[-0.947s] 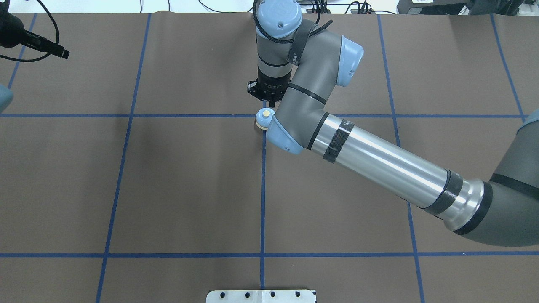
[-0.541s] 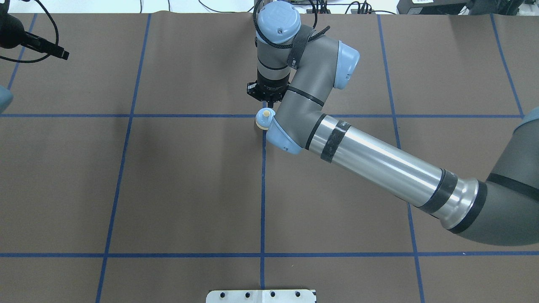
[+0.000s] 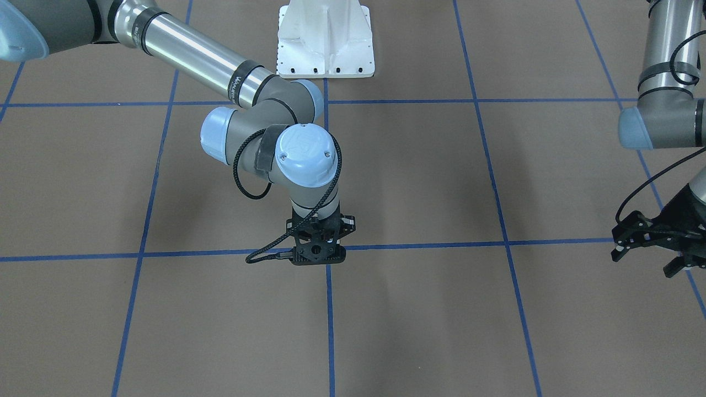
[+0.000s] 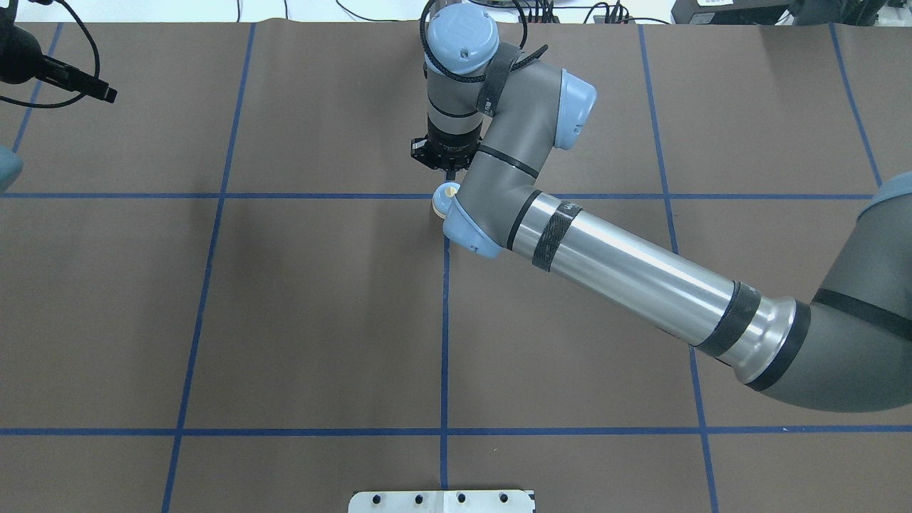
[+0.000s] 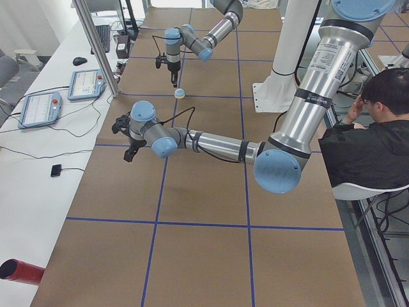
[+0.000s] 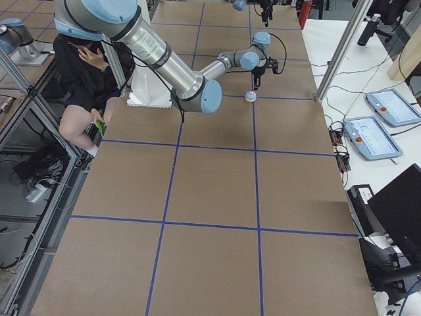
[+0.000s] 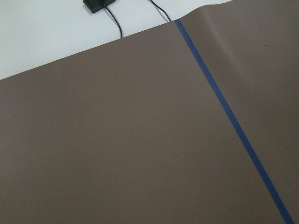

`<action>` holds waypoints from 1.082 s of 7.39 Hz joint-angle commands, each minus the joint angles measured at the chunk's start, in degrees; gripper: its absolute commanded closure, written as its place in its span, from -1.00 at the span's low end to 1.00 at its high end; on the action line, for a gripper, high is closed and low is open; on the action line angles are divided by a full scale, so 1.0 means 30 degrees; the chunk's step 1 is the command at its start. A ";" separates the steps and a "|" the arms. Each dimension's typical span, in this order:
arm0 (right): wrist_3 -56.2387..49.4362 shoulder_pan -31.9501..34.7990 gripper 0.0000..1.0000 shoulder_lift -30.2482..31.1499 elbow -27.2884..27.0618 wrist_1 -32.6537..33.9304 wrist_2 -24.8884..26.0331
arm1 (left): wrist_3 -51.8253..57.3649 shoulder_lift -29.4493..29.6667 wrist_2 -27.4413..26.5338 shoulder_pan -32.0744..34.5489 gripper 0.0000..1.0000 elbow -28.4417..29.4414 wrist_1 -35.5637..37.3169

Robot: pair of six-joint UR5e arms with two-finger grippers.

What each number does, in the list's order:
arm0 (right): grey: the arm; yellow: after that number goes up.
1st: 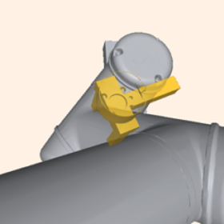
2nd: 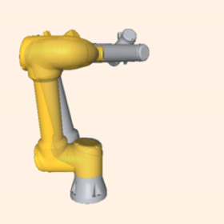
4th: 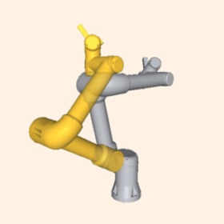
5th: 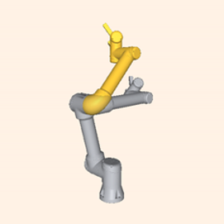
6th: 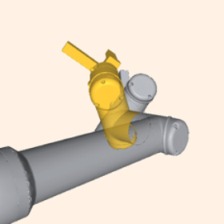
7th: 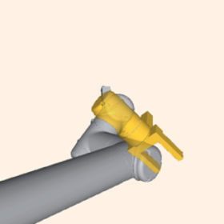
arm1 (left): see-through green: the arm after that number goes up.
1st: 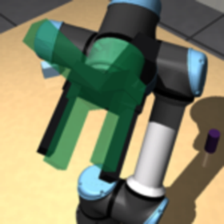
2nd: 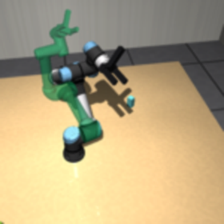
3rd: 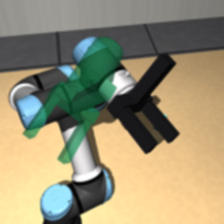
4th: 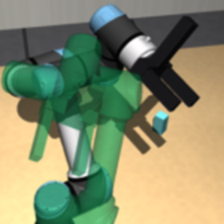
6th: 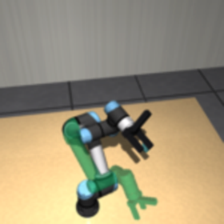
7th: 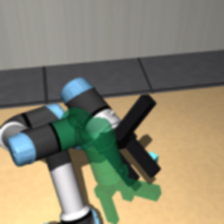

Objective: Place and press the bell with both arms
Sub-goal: 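Press down on the bell's cream button with the right gripper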

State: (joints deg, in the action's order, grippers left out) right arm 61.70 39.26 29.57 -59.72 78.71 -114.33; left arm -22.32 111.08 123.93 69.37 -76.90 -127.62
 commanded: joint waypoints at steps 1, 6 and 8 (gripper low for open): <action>0.0000 -0.0108 1.00 -0.0013 0.0132 -0.0105 0.0026 | 0.0000 0.0004 -0.0001 -0.0007 -0.99 0.0029 0.0000; 0.0000 -0.0372 1.00 0.0075 0.0337 -0.0134 0.0231 | 0.0000 0.0004 -0.0031 -0.0036 -0.99 0.0088 0.0000; 0.0000 -0.0460 1.00 0.0133 0.0337 -0.0134 0.0231 | 0.0000 -0.0025 -0.0031 -0.0065 -0.99 0.0088 0.0000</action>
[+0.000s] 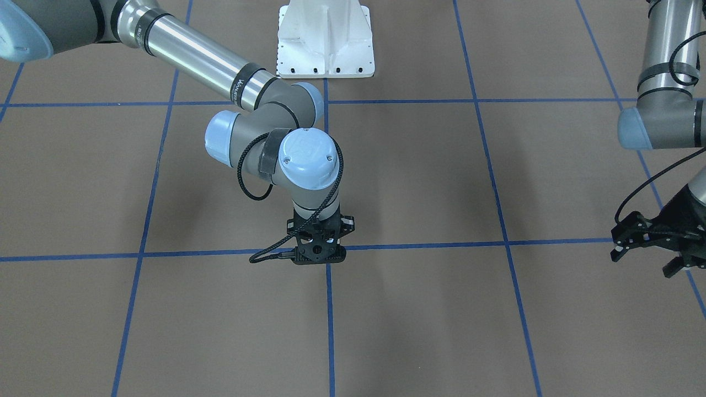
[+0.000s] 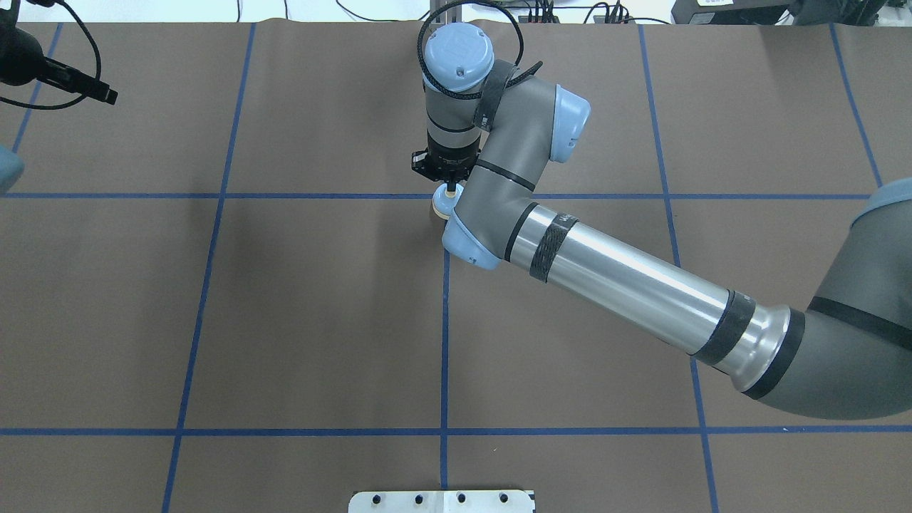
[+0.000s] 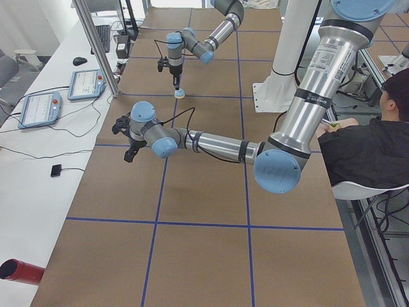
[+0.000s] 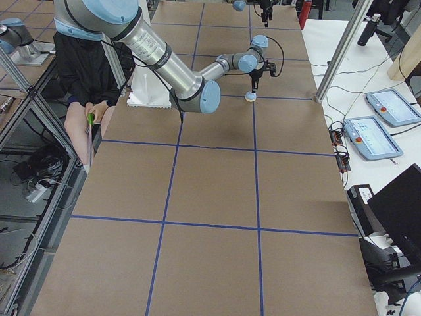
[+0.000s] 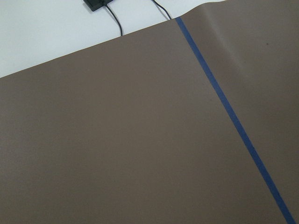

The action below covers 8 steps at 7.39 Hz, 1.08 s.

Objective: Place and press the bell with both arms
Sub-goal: 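Press down on the bell's cream button with the right gripper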

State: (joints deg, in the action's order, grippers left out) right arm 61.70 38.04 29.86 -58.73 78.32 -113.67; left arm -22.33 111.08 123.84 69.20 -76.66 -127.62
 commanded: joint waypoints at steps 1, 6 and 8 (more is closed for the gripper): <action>0.0000 -0.0083 1.00 0.0066 0.0006 -0.0002 0.0009 | 0.0001 -0.0024 -0.0030 -0.0010 -0.99 0.0007 0.0000; 0.0088 0.0325 1.00 -0.0110 -0.1100 0.0114 -0.0165 | 0.0001 -0.0258 0.0028 0.0049 -0.99 -0.0110 -0.0029; 0.0175 0.0939 1.00 0.0181 -0.3612 0.2617 -0.0838 | 0.0291 -0.0578 0.0116 0.0166 -0.99 -0.0314 -0.0029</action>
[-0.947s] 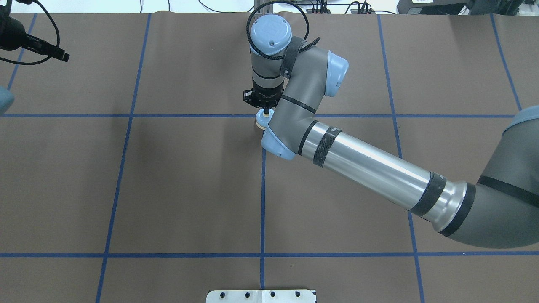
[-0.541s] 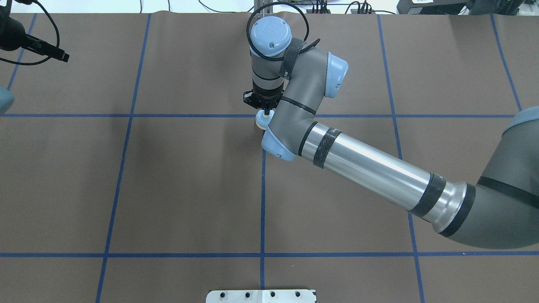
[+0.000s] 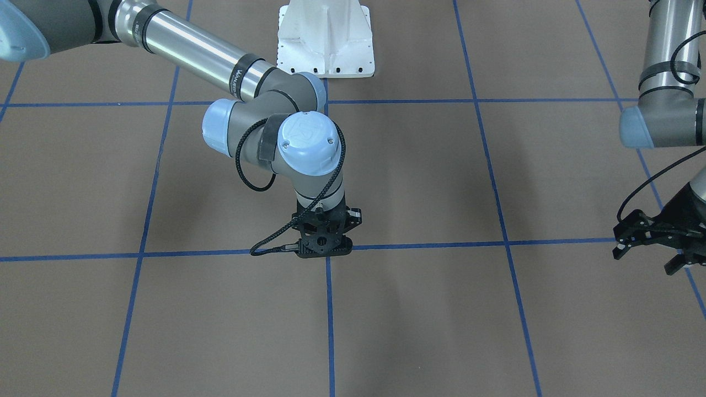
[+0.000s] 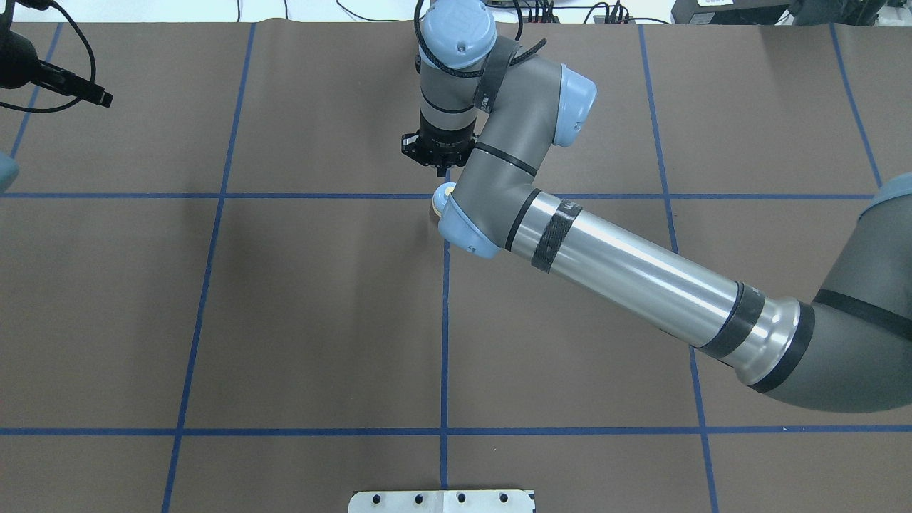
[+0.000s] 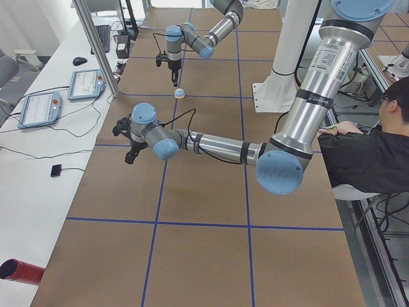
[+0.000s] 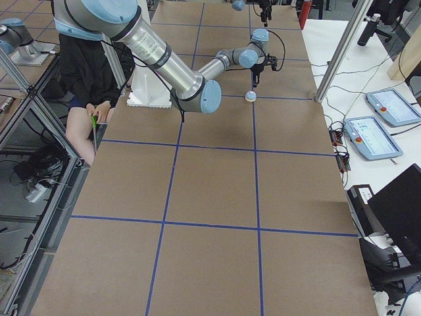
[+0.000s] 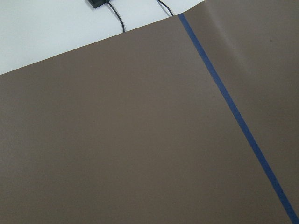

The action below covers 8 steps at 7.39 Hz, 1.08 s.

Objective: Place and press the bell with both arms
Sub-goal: 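Lift the right gripper off the bell and draw it back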

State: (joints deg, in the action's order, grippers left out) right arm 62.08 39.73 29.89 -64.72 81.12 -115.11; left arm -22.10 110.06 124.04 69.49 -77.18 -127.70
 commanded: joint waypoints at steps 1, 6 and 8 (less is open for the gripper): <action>-0.0127 0.0728 -0.17 0.0753 -0.3225 0.3411 -0.0072 | 0.1609 -0.0445 0.0600 0.0592 -0.99 -0.0115 0.0260; -0.7316 0.4121 -1.00 0.9973 -1.0912 0.4190 -0.0973 | 0.9636 -0.0476 0.2092 0.4923 -0.99 -0.0173 0.6984; -0.9844 0.5033 -1.00 1.2377 -1.2081 0.4190 -0.1064 | 1.2187 -0.0651 0.2889 0.6769 -0.99 -0.0754 1.0175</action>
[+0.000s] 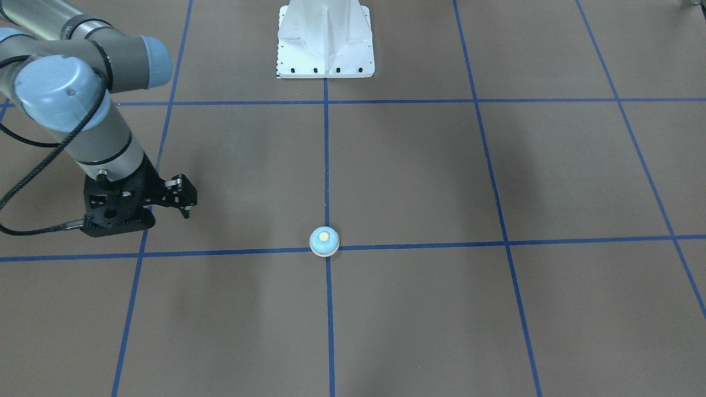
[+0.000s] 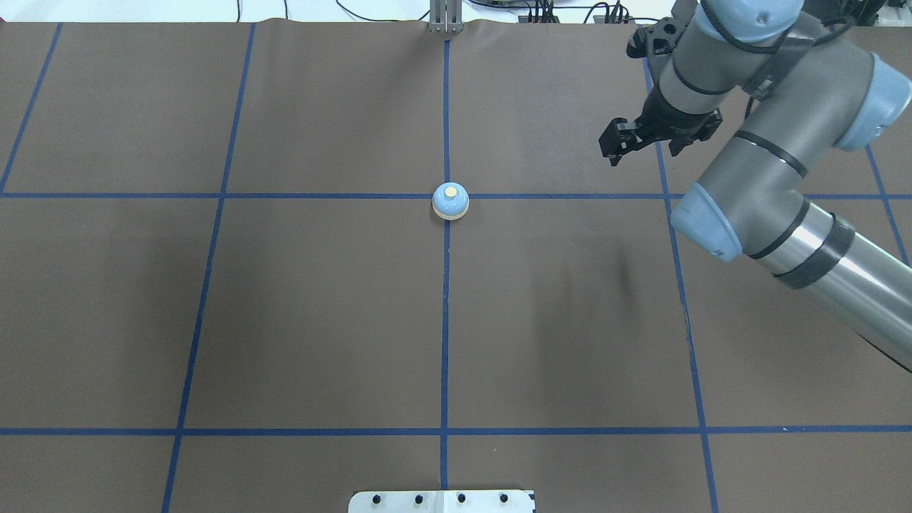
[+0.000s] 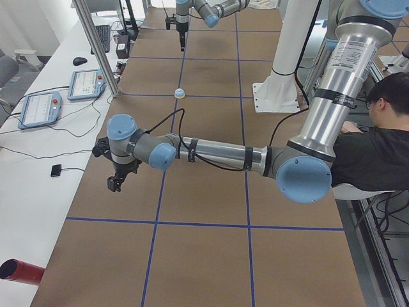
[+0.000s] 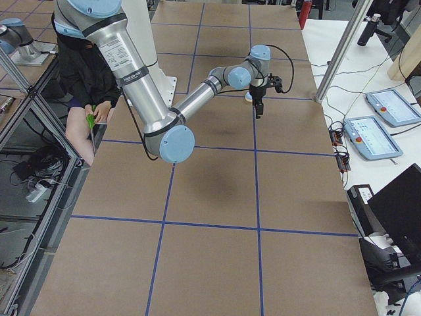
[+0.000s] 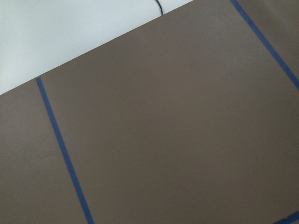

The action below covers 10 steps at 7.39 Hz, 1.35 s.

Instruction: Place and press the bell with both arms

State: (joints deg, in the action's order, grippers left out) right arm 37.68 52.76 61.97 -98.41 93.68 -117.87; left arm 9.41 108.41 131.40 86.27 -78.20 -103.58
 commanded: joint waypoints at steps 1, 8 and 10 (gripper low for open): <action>-0.3199 0.1421 -1.00 0.3204 -0.1526 0.0003 -0.0202 | 0.2887 -0.0304 0.0439 0.1621 -0.99 -0.1404 0.4328; -1.5871 1.0940 -1.00 1.0303 -0.0536 -0.0085 -0.5529 | 0.1558 -0.6012 0.0733 0.2504 -1.00 -0.5482 0.6110; -1.5665 1.1477 -1.00 1.0485 -0.0362 -0.0201 -0.5800 | 0.0210 -0.7068 0.0762 0.2476 -1.00 -0.6478 0.6079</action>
State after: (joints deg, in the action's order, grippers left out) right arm -9.18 85.94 92.77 -99.99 93.42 -134.76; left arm 12.61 89.42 133.63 93.73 -95.76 -85.18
